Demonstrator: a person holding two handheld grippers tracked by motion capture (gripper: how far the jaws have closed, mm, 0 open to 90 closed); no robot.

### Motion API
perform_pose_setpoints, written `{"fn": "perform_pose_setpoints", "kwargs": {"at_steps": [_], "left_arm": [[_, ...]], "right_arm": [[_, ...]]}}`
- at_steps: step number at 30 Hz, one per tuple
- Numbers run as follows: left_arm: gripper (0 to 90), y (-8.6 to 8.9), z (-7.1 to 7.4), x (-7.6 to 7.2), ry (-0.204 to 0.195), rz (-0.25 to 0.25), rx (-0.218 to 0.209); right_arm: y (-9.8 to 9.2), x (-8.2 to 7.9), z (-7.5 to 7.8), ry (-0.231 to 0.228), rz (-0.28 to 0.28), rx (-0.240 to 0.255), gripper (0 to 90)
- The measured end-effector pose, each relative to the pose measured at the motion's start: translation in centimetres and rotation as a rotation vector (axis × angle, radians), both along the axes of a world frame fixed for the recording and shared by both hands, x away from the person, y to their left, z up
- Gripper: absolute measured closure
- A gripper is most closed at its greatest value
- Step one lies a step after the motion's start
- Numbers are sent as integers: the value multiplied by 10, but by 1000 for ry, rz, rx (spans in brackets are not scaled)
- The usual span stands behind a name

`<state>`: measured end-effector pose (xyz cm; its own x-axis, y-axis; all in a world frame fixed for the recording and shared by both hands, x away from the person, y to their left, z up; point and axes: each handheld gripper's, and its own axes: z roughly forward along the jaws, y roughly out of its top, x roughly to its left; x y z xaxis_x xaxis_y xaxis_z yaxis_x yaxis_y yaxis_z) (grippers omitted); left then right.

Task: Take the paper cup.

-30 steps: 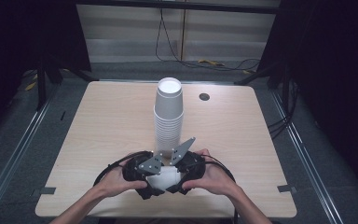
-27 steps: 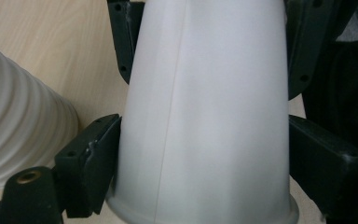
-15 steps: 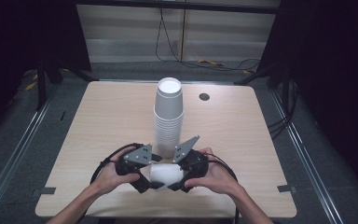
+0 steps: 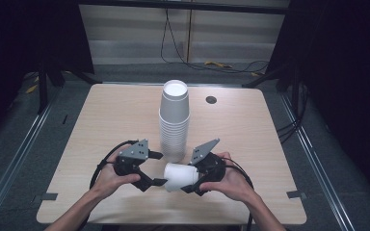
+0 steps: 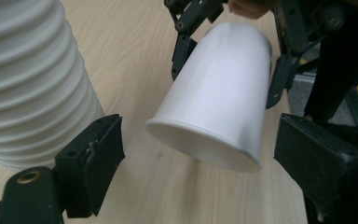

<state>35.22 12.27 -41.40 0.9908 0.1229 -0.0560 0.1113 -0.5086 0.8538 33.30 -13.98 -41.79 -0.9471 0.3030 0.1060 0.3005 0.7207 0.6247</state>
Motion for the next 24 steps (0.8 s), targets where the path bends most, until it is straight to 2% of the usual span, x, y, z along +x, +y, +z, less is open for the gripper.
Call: {"fn": "perform_pose_setpoints", "kwargs": {"at_steps": [2, 5, 7, 9, 10, 11, 12, 21, 24], "left_arm": [[156, 2, 1, -1, -8, 6, 5], [157, 6, 2, 0, -7, 25, -30], [157, 7, 1, -1, -7, 38, -44], [157, 9, 0, 0, -12, 47, -51], [157, 9, -2, 0, -1, 57, -63], [157, 9, -4, 0, 13, 64, -77], [157, 9, -4, 0, 13, 64, -77], [158, 7, -9, -4, 46, 43, -109], [158, 8, -9, -3, 53, 42, -123]], "right_arm": [[-6, 1, -1, -7, -18, 17, 226], [-13, 2, -3, -18, -45, 34, 225], [-18, 2, -4, -10, -64, 68, 226], [-20, 2, -4, -7, -72, 78, 226], [-21, 2, -4, -4, -76, 85, 226], [-24, 1, -4, -1, -84, 114, 225], [-24, 1, -4, -1, -84, 114, 225], [-33, 2, -4, -3, -106, 247, 226], [-34, 2, -4, -5, -108, 274, 224]]}}
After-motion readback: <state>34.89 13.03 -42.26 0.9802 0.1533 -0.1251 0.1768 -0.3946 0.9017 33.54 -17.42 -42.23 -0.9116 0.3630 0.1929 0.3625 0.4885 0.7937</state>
